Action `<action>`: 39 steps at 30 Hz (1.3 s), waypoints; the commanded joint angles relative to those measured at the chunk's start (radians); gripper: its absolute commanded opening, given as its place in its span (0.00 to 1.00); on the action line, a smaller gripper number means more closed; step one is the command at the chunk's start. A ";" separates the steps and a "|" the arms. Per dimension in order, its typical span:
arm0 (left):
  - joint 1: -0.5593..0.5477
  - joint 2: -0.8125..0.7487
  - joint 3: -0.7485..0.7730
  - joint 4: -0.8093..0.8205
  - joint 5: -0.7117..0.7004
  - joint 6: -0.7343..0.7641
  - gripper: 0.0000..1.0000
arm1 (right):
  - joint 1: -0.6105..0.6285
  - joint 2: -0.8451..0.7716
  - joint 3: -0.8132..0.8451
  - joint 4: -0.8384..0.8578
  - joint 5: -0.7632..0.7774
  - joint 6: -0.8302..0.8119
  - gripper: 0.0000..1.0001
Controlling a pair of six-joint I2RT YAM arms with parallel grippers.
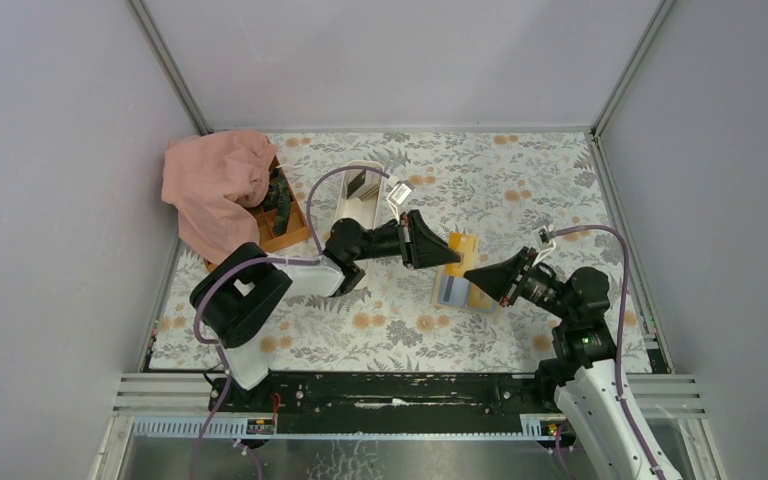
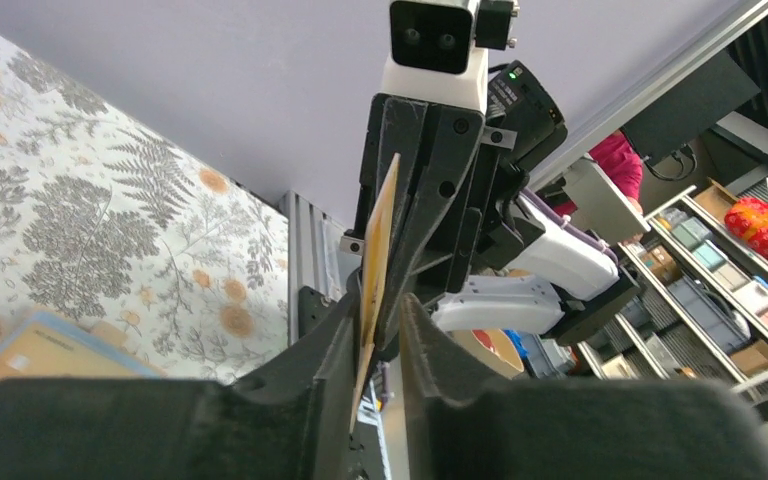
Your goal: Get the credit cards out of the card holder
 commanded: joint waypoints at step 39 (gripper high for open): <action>0.139 0.037 0.135 0.161 0.265 -0.113 0.18 | -0.002 0.018 0.013 0.019 -0.138 -0.005 0.00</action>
